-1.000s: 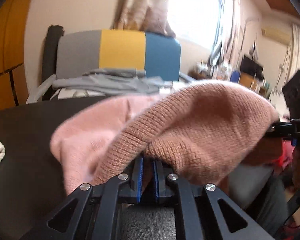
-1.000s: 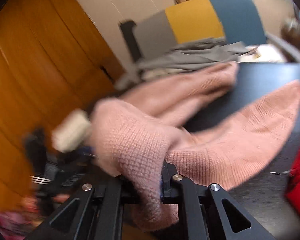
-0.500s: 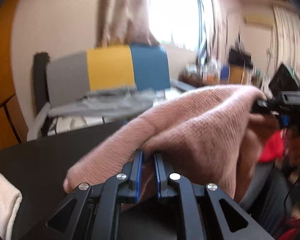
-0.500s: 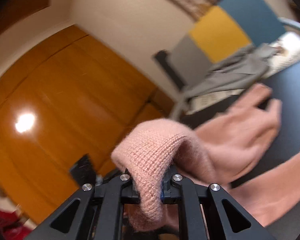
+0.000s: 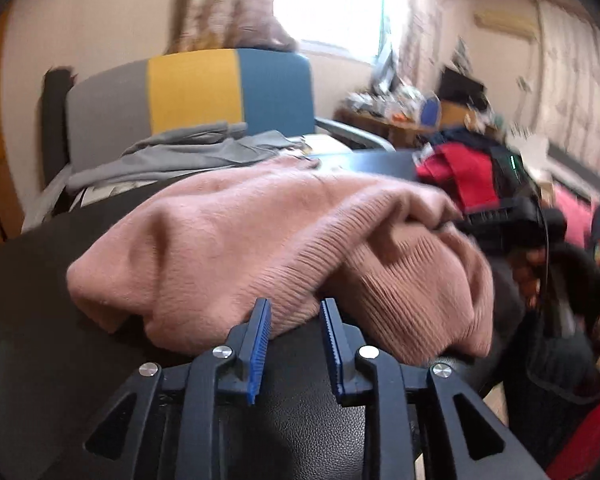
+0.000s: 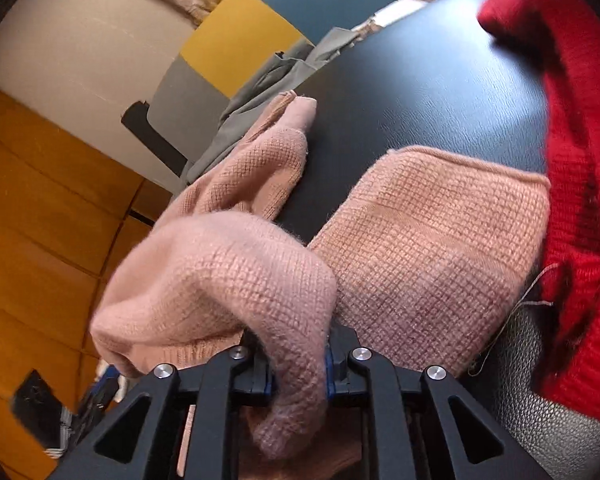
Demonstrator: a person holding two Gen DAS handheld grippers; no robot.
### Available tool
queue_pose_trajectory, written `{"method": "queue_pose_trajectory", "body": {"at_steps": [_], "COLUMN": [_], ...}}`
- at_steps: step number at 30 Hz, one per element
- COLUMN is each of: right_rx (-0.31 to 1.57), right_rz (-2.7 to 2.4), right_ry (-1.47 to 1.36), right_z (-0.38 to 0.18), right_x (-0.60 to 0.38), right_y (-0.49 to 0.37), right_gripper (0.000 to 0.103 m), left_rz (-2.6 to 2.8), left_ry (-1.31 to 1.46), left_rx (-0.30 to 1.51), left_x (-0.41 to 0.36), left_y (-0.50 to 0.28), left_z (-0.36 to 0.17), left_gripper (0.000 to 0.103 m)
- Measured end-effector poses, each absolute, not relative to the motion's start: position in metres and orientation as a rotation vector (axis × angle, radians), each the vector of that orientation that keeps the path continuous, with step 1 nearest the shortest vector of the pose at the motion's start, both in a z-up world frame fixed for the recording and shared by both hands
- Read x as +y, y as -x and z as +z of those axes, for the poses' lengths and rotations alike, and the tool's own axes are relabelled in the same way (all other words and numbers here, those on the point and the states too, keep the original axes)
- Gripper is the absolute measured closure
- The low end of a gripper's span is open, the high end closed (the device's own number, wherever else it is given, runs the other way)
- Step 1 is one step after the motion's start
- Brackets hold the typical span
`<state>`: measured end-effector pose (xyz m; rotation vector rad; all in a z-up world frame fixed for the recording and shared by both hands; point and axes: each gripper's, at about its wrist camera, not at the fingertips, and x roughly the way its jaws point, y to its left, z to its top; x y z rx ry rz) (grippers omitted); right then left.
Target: Fold clothes
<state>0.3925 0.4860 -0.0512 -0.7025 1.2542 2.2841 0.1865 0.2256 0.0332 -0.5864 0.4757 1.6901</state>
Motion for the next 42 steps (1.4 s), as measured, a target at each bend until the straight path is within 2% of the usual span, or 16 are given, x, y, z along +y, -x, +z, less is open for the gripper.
{"method": "queue_pose_trajectory", "body": {"at_steps": [8, 14, 22, 25, 27, 29, 31, 35, 40, 42], "right_rx": [1.008, 0.893, 0.878, 0.873, 0.88, 0.882, 0.88, 0.876, 0.876, 0.857], "right_rz": [2.308, 2.317, 2.33, 2.333, 2.335, 2.337, 2.337, 2.336, 2.334, 2.334], "right_ry": [0.762, 0.785, 0.761, 0.754, 0.753, 0.754, 0.752, 0.751, 0.748, 0.753], "right_z": [-0.042, -0.042, -0.044, -0.044, -0.045, -0.045, -0.045, -0.045, -0.044, -0.043], "right_x": [0.469, 0.464, 0.458, 0.458, 0.459, 0.46, 0.46, 0.458, 0.456, 0.455], "right_y": [-0.381, -0.374, -0.371, -0.37, -0.37, -0.37, -0.371, -0.37, -0.369, -0.368], "right_gripper": [0.084, 0.084, 0.083, 0.083, 0.083, 0.083, 0.083, 0.083, 0.083, 0.083], "left_rz": [1.851, 1.884, 1.84, 1.733, 1.66, 1.649, 1.691, 1.79, 1.835, 1.84], "left_ry": [0.37, 0.358, 0.317, 0.368, 0.399, 0.396, 0.354, 0.302, 0.251, 0.23], "left_rx": [0.855, 0.785, 0.709, 0.665, 0.665, 0.734, 0.834, 0.849, 1.011, 1.027], "left_x": [0.287, 0.305, 0.288, 0.288, 0.289, 0.292, 0.3, 0.31, 0.314, 0.314], "left_y": [-0.21, -0.206, -0.207, -0.203, -0.203, -0.205, -0.208, -0.206, -0.216, -0.223], "left_z": [0.01, 0.021, 0.03, 0.031, 0.029, 0.022, 0.016, 0.015, -0.025, -0.026], "left_gripper": [0.077, 0.077, 0.074, 0.061, 0.039, 0.031, 0.03, 0.029, 0.03, 0.039]}}
